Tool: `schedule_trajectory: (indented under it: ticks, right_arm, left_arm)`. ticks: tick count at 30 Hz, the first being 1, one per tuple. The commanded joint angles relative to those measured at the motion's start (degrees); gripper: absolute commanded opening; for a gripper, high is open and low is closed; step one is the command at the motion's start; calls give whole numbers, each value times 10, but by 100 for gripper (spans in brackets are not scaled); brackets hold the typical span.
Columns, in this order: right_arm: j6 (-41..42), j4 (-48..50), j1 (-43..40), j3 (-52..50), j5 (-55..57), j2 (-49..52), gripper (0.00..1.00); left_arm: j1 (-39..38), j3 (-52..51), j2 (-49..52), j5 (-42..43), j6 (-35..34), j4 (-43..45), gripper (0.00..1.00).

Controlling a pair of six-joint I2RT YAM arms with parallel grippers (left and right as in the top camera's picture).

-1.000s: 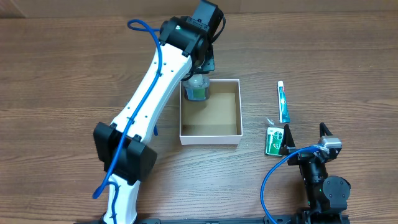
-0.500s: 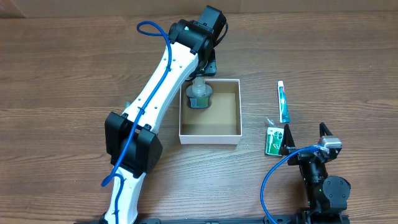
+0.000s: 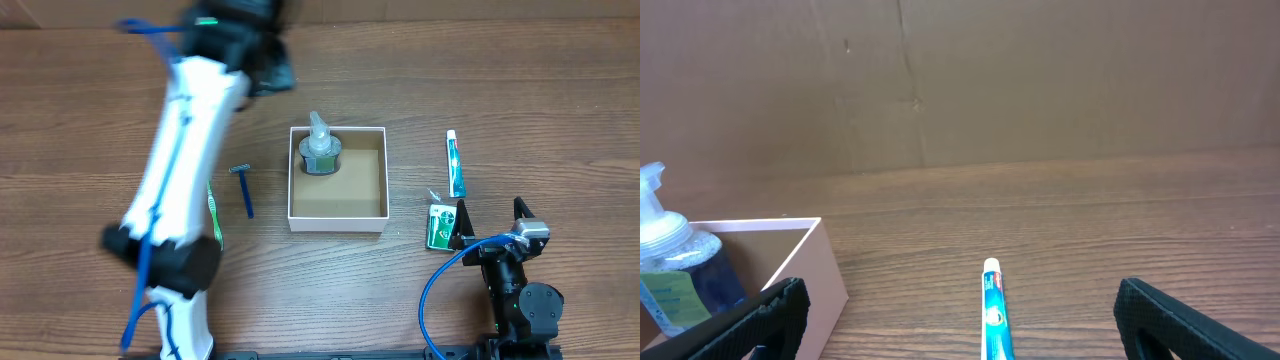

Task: Pack container
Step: 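Move the left gripper to the green toothbrush and grasp it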

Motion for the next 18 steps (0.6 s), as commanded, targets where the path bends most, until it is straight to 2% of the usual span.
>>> schedule_trajectory:
  ticks: [1,3,5,12,18]
  right_arm:
    - [-4,5,-3,-6,-1,-6,100]
    - [-4,5,-3,-6,-1,-6,100]
    - [-4,5,-3,-6,-1,-6,100]
    - [-4,5,-3,-6,-1,-6,100]
    - [-4,5,-3,-6,-1,-6,100]
  left_arm:
    - [51,23,-76,-5,12,-66,70]
    - [68,3,-83,60,88,-73,72]
    - [72,-42,-88,123,96,-73,74]
    - [72,-184,-88,44,78,-43,75]
    - [70,-232,-89,30,74,-19,75]
